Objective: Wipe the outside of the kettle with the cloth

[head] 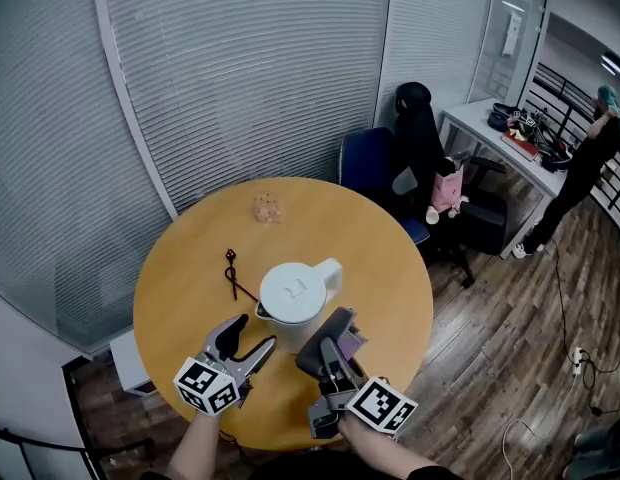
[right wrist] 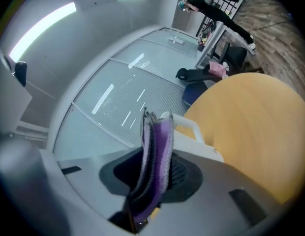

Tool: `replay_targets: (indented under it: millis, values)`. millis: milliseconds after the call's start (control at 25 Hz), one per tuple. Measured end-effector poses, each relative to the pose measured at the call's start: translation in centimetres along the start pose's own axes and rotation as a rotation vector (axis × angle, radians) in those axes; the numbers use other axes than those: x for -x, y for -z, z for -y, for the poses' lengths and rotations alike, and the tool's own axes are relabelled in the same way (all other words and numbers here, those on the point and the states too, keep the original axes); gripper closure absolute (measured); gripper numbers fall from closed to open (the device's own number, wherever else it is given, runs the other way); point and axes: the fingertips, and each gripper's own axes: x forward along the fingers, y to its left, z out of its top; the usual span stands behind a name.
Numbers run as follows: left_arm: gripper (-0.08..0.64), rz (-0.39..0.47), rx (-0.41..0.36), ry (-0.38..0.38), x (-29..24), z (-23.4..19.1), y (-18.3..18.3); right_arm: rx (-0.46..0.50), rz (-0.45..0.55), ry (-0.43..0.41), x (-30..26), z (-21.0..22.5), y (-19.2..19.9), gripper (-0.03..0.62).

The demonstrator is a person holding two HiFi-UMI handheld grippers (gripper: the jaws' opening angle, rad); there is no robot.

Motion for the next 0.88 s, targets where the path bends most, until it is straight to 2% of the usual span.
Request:
replay_targets:
  millis: [280, 560, 720, 880]
  values:
    - [0.264, 0.024, 0.002, -0.001, -1.2, -0.7, -1.0, -0.046, 0.036, 0.022, -1.8, 0.0, 0.4, 0.500]
    - [0.265, 0.052, 0.036, 0.013, -2.1, -0.4, -1.4, -0.073, 0.003, 0.101, -2.6, 3.0, 2.1, 0.500]
    - [0.265, 0.040, 0.034, 0.037, -2.3, 0.1, -1.1, -0.057, -0.040, 0.188, -2.9, 6.6, 3.7, 0.500]
    - [0.265, 0.033, 0.040, 0.037, -2.2, 0.0, -0.7, -0.062, -0.107, 0.314, -3.3, 12.1, 6.2, 0.500]
